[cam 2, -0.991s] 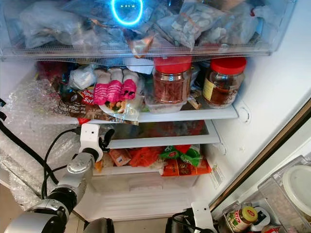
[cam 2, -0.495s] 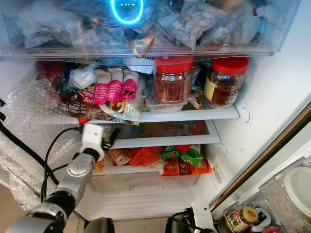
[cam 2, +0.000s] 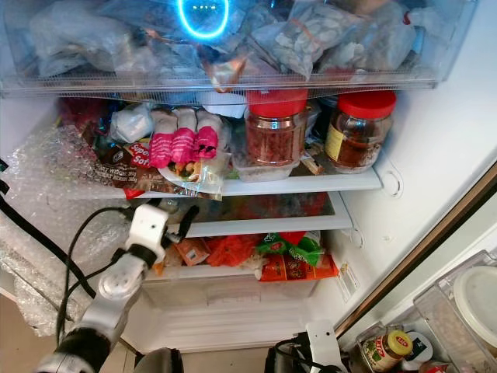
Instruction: Restocking fridge
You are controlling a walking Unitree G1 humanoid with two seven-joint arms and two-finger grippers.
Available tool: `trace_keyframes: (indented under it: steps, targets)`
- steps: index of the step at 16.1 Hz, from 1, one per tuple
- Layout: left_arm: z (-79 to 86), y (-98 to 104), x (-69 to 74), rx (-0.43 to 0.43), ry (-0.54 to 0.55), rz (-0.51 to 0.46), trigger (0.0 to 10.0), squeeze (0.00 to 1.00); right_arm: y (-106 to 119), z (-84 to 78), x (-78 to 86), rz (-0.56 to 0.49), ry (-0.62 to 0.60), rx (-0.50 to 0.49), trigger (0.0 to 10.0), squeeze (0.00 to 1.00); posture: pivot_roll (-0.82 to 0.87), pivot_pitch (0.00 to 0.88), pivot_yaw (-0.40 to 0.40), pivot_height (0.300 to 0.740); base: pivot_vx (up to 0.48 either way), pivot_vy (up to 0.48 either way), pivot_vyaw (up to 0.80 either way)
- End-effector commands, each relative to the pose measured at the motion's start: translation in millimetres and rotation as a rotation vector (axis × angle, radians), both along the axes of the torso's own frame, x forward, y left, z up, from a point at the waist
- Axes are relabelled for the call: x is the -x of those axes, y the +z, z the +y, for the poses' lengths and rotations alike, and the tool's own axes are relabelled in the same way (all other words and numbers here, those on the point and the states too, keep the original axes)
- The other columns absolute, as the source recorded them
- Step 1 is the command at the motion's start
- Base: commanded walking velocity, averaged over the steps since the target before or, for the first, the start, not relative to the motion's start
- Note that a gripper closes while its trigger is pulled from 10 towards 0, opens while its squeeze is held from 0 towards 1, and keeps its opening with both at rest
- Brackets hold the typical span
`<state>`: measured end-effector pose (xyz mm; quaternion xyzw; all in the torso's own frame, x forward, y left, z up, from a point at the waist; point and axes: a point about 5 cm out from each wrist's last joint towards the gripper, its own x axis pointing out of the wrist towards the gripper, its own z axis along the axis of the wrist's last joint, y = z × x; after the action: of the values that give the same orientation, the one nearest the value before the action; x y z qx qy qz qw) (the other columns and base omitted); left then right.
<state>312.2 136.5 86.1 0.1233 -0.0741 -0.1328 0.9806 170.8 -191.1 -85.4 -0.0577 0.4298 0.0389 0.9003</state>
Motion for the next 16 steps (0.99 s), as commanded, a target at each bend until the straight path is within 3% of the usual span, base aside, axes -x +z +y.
trace_keyframes:
  steps: [1, 8, 16]
  targets:
    - [2.4, -1.4, 5.2, -0.012, 0.003, 0.003, 10.0, 0.0, -8.1, -5.9, 18.5, 0.076, -0.015, 0.023, 10.0, 0.0, -0.09, 0.041, -0.016, 0.635, 0.0, 0.0, 0.0]
    - [7.7, -10.3, 26.6, 0.059, 0.055, 0.055, 10.0, 0.0, -8.0, -7.0, 18.6, 0.076, -0.017, 0.029, 10.0, 0.0, -0.09, 0.041, -0.017, 0.635, 0.0, 0.0, 0.0]
    - [8.4, -9.3, 29.6, 0.063, 0.061, 0.074, 10.0, 0.0, -8.1, -6.8, 18.6, 0.076, -0.017, 0.03, 10.0, 0.0, -0.09, 0.031, -0.015, 0.635, -0.06, 0.0, 0.0]
